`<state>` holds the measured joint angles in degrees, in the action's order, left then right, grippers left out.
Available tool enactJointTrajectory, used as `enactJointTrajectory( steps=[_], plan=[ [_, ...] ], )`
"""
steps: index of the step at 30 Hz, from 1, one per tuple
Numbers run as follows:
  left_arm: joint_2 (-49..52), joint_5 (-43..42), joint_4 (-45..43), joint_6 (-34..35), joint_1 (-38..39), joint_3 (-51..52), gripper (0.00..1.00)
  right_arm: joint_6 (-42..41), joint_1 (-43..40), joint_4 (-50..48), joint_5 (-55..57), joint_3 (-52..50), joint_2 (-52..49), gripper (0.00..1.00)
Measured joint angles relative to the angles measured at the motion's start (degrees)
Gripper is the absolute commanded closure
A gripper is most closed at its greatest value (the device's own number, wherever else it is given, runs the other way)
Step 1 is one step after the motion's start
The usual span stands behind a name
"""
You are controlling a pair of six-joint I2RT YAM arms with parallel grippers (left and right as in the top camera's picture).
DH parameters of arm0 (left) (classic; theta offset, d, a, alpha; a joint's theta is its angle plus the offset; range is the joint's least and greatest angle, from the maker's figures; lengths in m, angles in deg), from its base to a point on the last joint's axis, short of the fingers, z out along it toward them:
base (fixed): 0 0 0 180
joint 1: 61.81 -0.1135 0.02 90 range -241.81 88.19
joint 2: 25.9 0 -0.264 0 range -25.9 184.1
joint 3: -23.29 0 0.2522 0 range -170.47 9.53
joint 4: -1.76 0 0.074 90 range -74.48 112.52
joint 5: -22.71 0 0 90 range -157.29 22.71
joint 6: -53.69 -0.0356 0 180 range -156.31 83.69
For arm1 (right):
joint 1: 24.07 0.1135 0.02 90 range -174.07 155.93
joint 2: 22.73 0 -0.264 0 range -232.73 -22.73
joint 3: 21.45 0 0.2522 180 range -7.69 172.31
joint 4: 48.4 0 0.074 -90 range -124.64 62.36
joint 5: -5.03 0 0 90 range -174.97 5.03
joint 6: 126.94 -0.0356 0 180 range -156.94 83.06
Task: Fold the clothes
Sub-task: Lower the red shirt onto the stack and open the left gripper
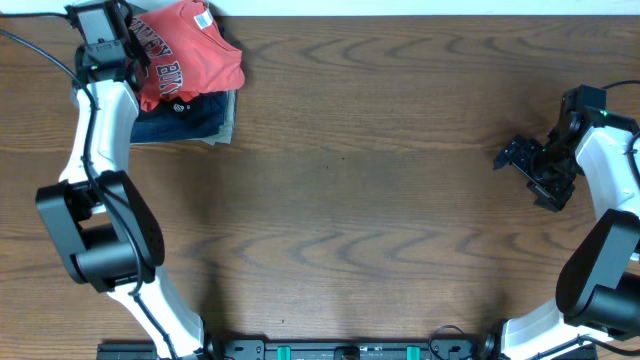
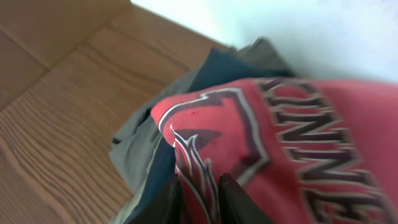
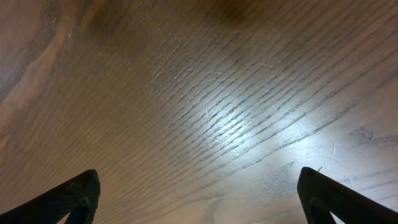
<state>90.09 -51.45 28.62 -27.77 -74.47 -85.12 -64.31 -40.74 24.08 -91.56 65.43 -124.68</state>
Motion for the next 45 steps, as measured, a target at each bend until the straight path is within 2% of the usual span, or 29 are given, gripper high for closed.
enactJointTrajectory(
  steps=[3,7,13,20,27,35,40,45],
  plan=[
    [0.8,0.0,0.2,0.0,-1.1,0.0,0.78,0.0,0.0,0.0,0.0,0.0,0.0,0.01],
    [0.8,0.1,2.2,-0.5,-3.6,-0.3,0.62,0.0,0.0,0.0,0.0,0.0,0.0,0.01],
    [0.6,0.9,4.7,-0.7,-5.3,-0.3,0.62,0.0,0.0,0.0,0.0,0.0,0.0,0.01],
    [-3.7,0.7,3.7,0.4,-2.2,-0.3,0.62,0.0,0.0,0.0,0.0,0.0,0.0,0.01],
    [-7.1,-5.4,0.6,2.0,1.3,-1.4,0.62,0.0,0.0,0.0,0.0,0.0,0.0,0.01],
    [-0.8,-8.1,2.2,2.1,1.3,-1.5,0.55,0.0,0.0,0.0,0.0,0.0,0.0,0.01],
    [4.5,-8.3,5.2,1.5,0.7,-1.5,0.55,0.0,0.0,0.0,0.0,0.0,0.0,0.01],
    [4.5,-7.8,7.5,1.4,-1.1,-1.6,0.55,0.0,0.0,0.0,0.0,0.0,0.0,0.01]
  ],
)
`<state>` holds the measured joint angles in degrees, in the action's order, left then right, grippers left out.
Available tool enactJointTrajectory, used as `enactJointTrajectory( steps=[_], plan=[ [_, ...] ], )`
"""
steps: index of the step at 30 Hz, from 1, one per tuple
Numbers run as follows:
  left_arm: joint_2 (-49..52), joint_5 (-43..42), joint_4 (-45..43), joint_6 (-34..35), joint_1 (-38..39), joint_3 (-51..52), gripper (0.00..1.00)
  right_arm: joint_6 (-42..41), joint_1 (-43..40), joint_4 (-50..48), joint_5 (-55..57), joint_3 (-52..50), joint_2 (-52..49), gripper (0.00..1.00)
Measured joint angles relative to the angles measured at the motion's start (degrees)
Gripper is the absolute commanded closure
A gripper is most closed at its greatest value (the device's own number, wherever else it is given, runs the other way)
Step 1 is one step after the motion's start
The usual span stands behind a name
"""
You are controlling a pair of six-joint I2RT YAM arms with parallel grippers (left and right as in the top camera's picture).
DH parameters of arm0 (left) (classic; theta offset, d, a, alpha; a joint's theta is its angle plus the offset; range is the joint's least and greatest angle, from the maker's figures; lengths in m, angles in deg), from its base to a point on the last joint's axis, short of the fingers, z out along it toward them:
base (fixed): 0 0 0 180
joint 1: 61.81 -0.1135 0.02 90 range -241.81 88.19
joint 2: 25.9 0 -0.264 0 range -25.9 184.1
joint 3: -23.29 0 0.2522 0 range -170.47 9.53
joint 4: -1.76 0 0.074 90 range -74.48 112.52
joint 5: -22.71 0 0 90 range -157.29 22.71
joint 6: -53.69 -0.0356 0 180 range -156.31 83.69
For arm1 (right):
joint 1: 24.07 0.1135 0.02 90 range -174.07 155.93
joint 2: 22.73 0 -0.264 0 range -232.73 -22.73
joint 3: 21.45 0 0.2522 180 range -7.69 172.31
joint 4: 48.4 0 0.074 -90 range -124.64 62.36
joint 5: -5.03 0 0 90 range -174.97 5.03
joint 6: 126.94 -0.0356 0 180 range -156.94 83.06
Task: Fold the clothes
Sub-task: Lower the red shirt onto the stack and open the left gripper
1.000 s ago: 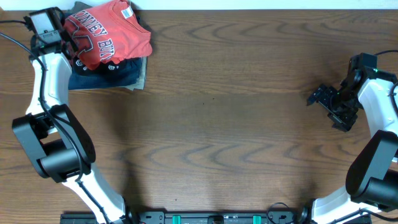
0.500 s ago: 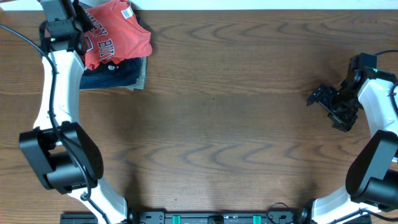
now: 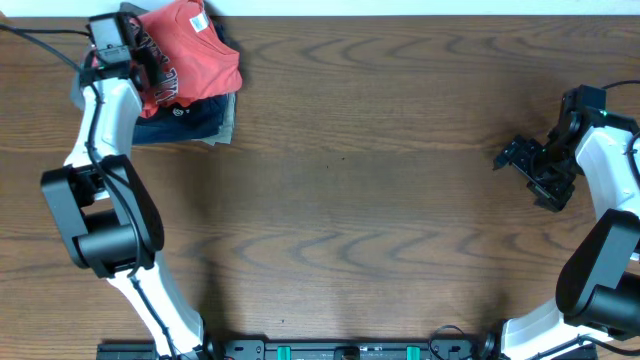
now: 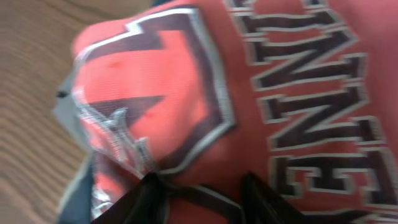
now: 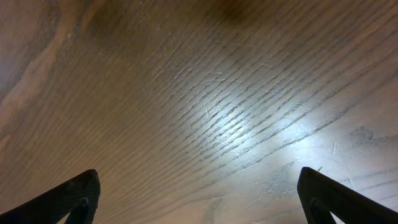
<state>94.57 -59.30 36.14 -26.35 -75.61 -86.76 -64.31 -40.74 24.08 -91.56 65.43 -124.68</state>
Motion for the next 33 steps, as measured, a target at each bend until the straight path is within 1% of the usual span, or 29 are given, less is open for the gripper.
enactJointTrajectory(
  steps=[6,12,15,18,19,22,26,30,33],
  plan=[
    [0.0,0.6,4.5,-0.6,-3.0,-0.1,0.55,0.0,0.0,0.0,0.0,0.0,0.0,0.01],
    [-1.4,-0.1,8.2,-0.8,-2.4,-0.1,0.55,0.0,0.0,0.0,0.0,0.0,0.0,0.01],
    [-4.5,-0.7,9.7,-0.7,-1.5,0.0,0.55,0.0,0.0,0.0,0.0,0.0,0.0,0.01],
    [-10.1,-1.3,12.0,1.2,0.0,0.0,0.55,0.0,0.0,0.0,0.0,0.0,0.0,0.01],
    [-11.9,-1.3,13.2,2.1,0.3,0.0,0.50,0.0,0.0,0.0,0.0,0.0,0.0,0.01],
    [-18.9,-2.2,18.3,5.3,1.9,0.0,0.47,0.0,0.0,0.0,0.0,0.0,0.0,0.01],
    [-26.0,-6.0,28.9,8.0,3.2,-0.2,0.46,0.0,0.0,0.0,0.0,0.0,0.0,0.01],
    [-28.5,-9.8,40.0,8.8,4.6,-0.2,0.46,0.0,0.0,0.0,0.0,0.0,0.0,0.01],
    [-28.5,-11.6,44.2,8.5,6.3,1.6,0.46,0.0,0.0,0.0,0.0,0.0,0.0,0.01]
  ],
)
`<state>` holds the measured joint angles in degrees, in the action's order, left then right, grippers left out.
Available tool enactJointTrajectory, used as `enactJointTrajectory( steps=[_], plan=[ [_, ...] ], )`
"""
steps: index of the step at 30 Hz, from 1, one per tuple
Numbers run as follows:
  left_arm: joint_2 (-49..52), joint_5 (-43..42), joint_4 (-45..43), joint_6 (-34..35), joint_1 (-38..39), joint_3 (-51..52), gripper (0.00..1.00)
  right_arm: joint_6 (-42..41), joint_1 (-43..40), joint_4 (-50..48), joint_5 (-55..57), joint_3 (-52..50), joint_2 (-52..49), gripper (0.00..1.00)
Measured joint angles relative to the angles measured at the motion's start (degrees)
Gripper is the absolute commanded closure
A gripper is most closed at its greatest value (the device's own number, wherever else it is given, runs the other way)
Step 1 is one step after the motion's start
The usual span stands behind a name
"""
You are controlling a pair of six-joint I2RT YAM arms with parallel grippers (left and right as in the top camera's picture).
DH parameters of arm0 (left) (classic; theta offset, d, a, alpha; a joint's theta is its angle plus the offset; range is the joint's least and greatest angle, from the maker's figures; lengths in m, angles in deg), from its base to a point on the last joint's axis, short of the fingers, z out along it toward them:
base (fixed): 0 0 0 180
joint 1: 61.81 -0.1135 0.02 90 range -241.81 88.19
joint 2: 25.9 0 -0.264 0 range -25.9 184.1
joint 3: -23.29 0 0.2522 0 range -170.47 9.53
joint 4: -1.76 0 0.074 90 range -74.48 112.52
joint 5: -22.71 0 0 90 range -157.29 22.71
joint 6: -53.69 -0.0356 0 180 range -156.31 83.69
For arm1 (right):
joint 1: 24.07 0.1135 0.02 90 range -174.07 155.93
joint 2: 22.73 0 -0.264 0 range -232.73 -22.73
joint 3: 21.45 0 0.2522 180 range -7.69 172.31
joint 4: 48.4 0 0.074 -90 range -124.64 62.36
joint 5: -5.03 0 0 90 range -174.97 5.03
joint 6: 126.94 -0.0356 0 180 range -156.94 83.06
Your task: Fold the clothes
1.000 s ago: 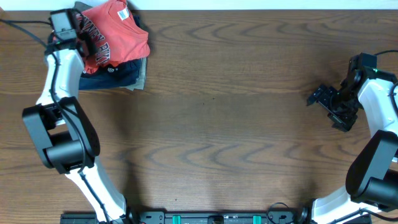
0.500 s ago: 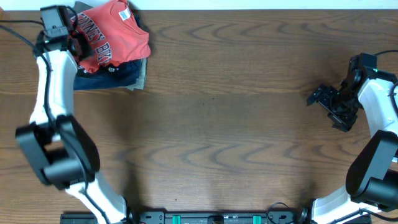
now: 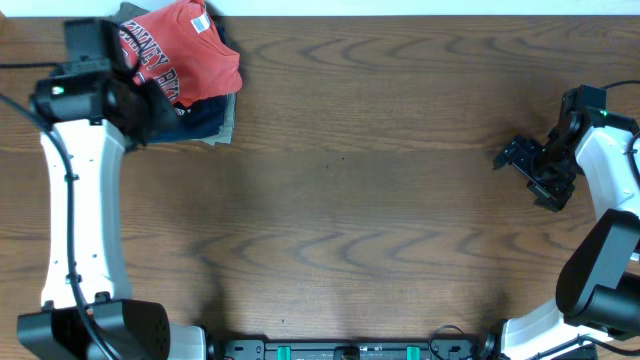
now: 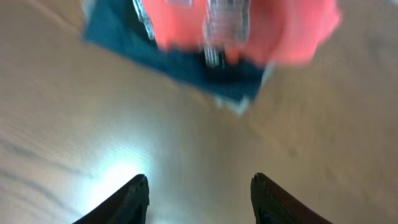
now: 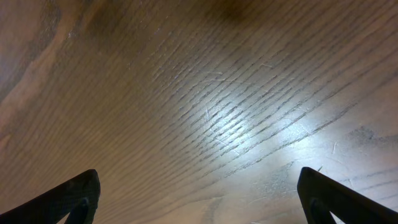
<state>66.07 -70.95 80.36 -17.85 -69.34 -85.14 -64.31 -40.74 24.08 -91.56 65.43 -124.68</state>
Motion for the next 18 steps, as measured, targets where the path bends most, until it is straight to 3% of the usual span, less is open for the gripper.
enactJointTrajectory(
  steps=[7,15,16,17,18],
  plan=[
    [-5.6,-2.5,-2.6,-0.3,6.3,15.1,0.46,0.0,0.0,0.0,0.0,0.0,0.0,0.01],
    [-29.6,-6.4,-13.9,0.0,15.3,37.6,0.45,0.0,0.0,0.0,0.0,0.0,0.0,0.01],
    [-32.7,-6.6,-14.7,0.2,16.2,39.8,0.32,0.0,0.0,0.0,0.0,0.0,0.0,0.01],
    [-35.3,-6.8,-15.6,0.4,17.1,41.8,0.01,0.0,0.0,0.0,0.0,0.0,0.0,0.01],
    [-38.1,-6.9,-16.0,0.9,17.9,43.7,0.02,0.0,0.0,0.0,0.0,0.0,0.0,0.01]
  ],
)
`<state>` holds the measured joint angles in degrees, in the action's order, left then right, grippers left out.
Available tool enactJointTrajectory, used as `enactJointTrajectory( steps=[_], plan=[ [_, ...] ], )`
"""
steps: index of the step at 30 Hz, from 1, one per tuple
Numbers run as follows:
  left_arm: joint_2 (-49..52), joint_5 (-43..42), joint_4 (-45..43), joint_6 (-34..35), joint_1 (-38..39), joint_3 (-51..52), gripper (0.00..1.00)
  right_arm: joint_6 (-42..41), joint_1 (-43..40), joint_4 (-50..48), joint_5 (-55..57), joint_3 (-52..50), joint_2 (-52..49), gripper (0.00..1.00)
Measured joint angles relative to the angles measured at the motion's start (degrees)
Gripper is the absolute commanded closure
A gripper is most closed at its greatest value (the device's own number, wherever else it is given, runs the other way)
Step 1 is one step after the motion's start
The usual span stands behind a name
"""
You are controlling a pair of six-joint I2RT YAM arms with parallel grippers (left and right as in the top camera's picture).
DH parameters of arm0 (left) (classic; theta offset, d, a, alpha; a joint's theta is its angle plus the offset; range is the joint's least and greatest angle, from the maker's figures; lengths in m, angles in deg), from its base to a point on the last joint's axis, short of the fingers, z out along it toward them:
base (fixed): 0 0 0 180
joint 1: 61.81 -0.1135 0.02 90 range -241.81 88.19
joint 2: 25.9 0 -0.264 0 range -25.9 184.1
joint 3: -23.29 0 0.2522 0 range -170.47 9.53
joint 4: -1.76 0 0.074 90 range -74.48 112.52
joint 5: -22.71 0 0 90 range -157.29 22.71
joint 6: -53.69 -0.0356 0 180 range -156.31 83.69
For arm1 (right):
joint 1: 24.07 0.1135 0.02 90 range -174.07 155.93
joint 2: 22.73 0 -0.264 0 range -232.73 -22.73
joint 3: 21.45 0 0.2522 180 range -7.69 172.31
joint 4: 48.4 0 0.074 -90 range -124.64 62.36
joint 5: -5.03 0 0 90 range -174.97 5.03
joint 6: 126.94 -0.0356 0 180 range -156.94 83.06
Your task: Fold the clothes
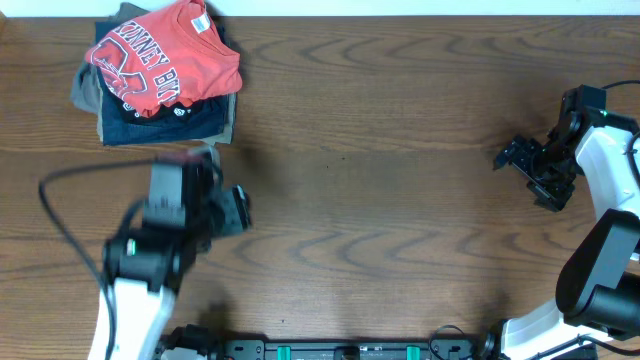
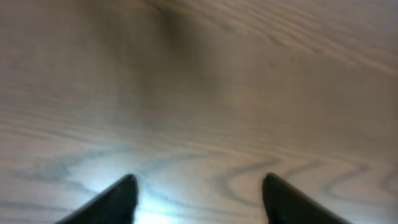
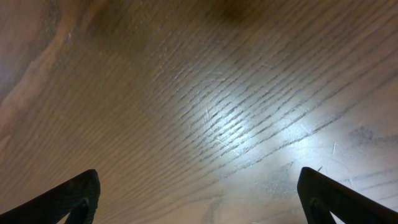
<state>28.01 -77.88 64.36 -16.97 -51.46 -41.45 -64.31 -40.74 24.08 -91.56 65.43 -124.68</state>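
Note:
A folded red printed T-shirt (image 1: 165, 55) lies on top of a stack of folded clothes, a navy piece (image 1: 175, 120) and a grey-olive one (image 1: 88, 92), at the table's far left corner. My left gripper (image 1: 238, 210) is open over bare wood at the left-centre, well in front of the stack; in its wrist view the left gripper (image 2: 199, 199) has only wood between its dark fingertips (image 2: 121, 199). My right gripper (image 1: 520, 165) stands open near the right edge, and the right wrist view shows the right gripper (image 3: 199, 199) over bare wood.
The brown wooden table (image 1: 400, 230) fills the overhead view. A white wall strip (image 1: 400, 7) runs along its far edge. A black rail with green marks (image 1: 330, 350) sits at the front edge.
My left arm has drawn back from beside the stack to the left-centre of the table, its gripper open over bare wood. The stack now lies fully uncovered. The right arm has not moved.
My left gripper was shut on the red T-shirt over the stack at the far left corner. Then its jaws stood apart over the shirt's print. Then it was open in front of the stack, and now farther back over bare wood. The right gripper stayed open and still throughout.

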Motion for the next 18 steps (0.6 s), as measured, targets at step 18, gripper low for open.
enactJointTrajectory(
  steps=[18],
  plan=[
    [-11.2,-0.2,0.1,1.8,1.7,5.6,0.02,0.0,0.0,0.0,0.0,0.0,0.0,0.01]
  ],
)
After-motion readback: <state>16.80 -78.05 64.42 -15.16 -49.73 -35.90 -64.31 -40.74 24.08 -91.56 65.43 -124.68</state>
